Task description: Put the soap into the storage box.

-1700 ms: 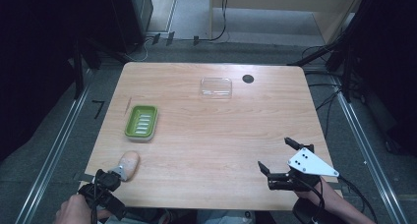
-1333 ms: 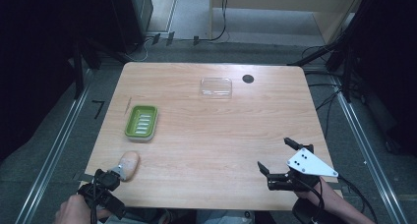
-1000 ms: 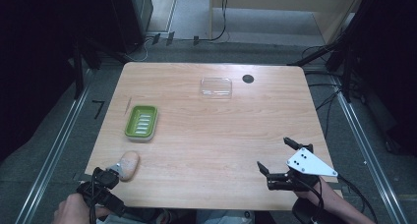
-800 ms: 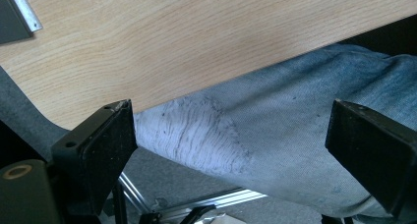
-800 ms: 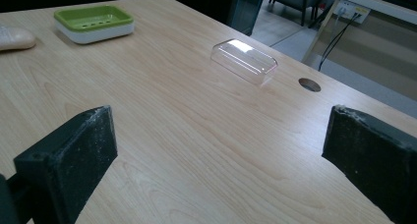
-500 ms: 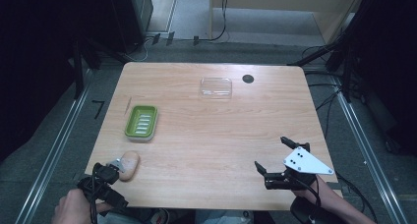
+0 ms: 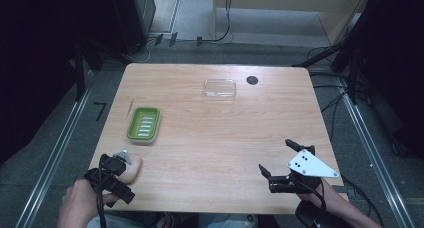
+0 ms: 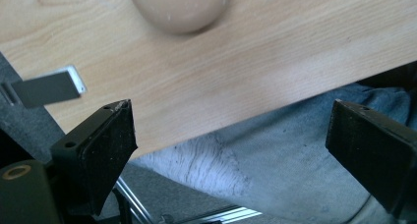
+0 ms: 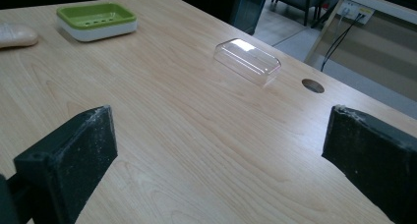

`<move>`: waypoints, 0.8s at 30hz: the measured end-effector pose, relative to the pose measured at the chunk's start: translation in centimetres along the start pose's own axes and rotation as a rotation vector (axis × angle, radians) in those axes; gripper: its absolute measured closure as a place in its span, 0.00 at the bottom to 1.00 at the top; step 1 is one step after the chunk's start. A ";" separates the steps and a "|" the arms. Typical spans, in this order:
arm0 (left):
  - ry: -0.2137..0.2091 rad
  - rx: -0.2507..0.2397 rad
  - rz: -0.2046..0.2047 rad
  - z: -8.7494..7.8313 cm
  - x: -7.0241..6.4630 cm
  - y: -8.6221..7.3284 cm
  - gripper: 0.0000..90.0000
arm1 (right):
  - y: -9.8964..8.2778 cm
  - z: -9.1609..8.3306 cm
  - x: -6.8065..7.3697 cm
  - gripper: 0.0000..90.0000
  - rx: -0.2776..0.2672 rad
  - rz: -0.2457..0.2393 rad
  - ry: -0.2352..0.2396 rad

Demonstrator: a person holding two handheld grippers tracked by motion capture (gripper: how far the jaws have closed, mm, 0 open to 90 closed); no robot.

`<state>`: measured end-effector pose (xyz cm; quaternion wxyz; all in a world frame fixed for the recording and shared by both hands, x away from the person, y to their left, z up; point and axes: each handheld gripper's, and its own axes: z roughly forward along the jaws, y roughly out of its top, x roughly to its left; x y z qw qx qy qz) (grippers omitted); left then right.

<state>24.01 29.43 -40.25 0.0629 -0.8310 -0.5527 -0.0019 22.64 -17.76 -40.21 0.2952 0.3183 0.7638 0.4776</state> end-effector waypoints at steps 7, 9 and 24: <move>-0.004 -0.005 0.004 -0.1 0.2 1.0 0.06 | 0.0 0.0 0.0 0.00 -0.001 0.006 -0.003; -0.005 -0.012 0.002 -0.3 0.4 1.4 0.06 | 0.0 -0.1 0.0 0.00 -0.002 0.005 -0.002; -0.047 -0.033 -0.006 0.4 1.4 4.0 0.01 | -0.1 -0.1 -0.1 0.00 -0.001 0.008 -0.002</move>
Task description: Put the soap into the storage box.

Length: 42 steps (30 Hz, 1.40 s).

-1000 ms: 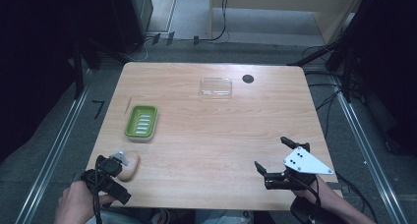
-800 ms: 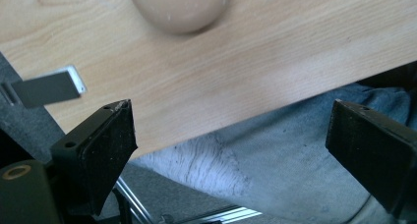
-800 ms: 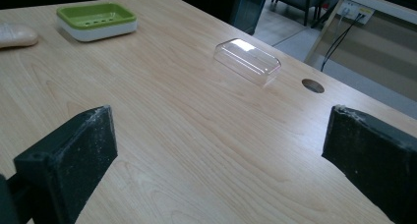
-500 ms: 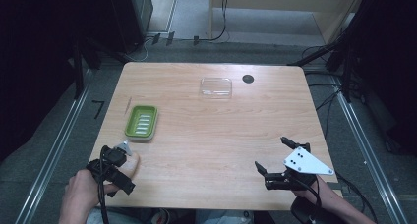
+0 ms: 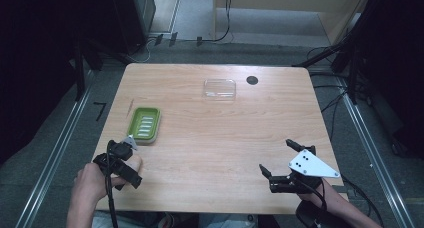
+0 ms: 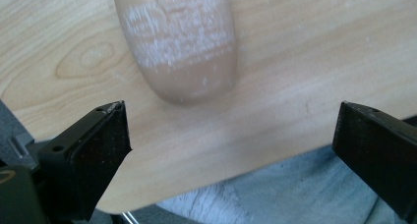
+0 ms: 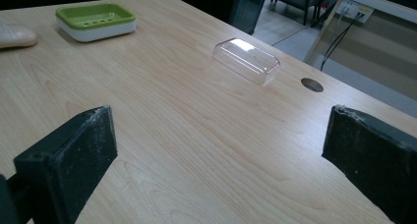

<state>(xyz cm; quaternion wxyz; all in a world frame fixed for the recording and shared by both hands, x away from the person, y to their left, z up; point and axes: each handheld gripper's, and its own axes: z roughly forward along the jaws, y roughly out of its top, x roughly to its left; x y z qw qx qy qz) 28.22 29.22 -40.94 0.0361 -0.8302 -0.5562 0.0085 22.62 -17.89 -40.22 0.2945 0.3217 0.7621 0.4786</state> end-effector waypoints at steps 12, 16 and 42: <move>-0.022 -0.006 -0.058 1.4 1.2 2.2 0.00 | -0.1 -0.2 -0.1 0.00 -0.003 0.004 -0.006; -0.028 -0.005 -0.084 2.1 1.5 2.7 0.00 | -0.1 -0.2 -0.1 0.00 -0.003 0.002 -0.006; 0.002 -0.022 -0.176 3.7 2.5 3.1 0.29 | -0.1 -0.2 -0.1 0.00 -0.004 0.004 -0.007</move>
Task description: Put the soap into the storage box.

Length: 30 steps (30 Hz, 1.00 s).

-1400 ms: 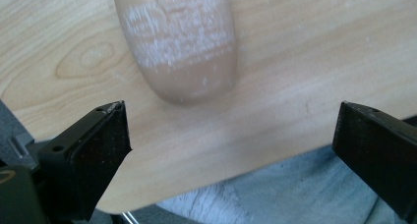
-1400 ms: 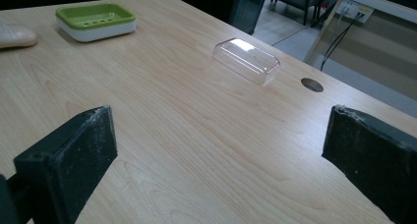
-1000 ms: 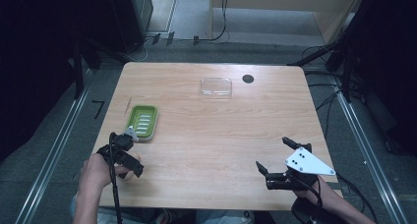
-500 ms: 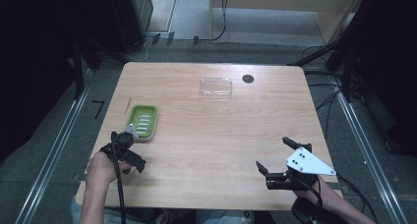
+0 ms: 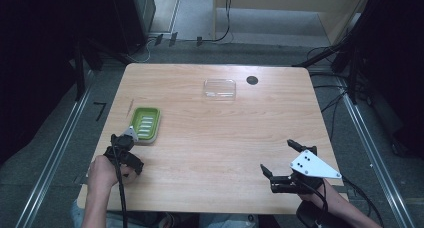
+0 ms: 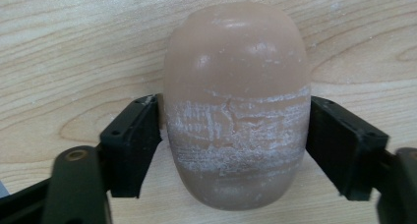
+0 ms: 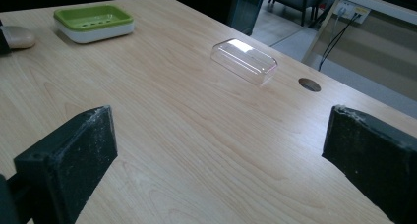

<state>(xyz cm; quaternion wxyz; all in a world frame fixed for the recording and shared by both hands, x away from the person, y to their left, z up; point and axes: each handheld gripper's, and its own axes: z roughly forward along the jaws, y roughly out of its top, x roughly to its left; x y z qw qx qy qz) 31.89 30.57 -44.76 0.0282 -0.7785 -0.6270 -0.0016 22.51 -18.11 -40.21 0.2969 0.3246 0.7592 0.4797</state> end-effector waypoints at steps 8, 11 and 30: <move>0.009 -0.002 0.010 0.2 -0.3 0.0 0.36 | 0.0 0.0 0.0 0.00 -0.001 0.001 0.000; 0.008 -0.005 0.014 0.2 -0.3 0.0 0.36 | 0.0 0.0 0.0 0.00 -0.003 -0.001 0.000; 0.028 0.005 0.086 -0.7 -1.3 -0.1 0.37 | 0.0 0.0 0.0 0.00 -0.002 0.004 -0.002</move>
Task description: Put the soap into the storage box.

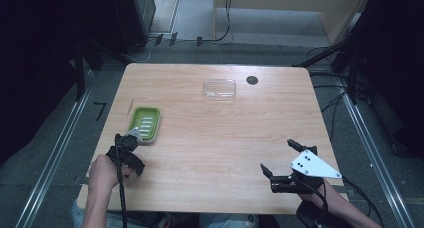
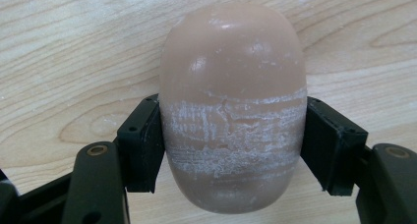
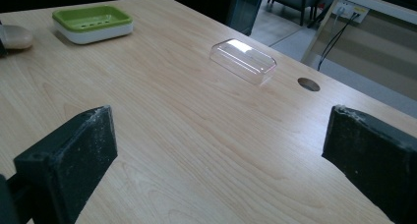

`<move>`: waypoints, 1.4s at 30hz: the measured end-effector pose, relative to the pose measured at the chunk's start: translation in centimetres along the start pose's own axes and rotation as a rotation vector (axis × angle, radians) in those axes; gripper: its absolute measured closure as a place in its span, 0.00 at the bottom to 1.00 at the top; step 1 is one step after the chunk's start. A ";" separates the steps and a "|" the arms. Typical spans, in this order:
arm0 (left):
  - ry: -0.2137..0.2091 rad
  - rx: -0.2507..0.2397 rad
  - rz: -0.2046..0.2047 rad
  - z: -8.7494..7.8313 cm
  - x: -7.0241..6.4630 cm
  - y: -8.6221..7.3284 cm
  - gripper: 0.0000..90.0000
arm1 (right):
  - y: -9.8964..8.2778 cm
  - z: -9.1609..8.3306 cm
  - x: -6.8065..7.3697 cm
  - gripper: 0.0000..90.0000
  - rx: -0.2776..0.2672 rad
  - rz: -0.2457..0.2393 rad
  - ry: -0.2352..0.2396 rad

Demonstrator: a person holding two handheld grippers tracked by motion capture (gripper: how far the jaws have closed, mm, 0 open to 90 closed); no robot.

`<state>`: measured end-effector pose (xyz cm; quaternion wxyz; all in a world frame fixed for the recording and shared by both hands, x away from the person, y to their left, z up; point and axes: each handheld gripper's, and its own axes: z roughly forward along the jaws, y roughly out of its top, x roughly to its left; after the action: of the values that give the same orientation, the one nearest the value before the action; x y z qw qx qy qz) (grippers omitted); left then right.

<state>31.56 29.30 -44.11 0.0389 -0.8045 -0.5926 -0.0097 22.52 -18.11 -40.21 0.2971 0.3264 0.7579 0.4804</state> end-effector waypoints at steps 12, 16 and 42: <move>-0.005 0.024 0.060 -0.4 -0.8 0.5 0.37 | 0.0 0.0 0.0 0.00 -0.001 0.001 0.000; -0.009 0.024 0.064 -0.6 -0.7 0.6 0.37 | 0.0 0.0 -0.1 0.00 -0.001 0.001 0.000; -0.004 0.060 0.092 -2.8 -0.2 1.8 0.37 | 0.0 0.0 -0.1 0.00 -0.002 0.001 0.000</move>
<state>33.34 28.40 -41.37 0.0621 -0.8295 -0.5549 0.0116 22.53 -18.18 -40.21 0.2971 0.3264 0.7573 0.4812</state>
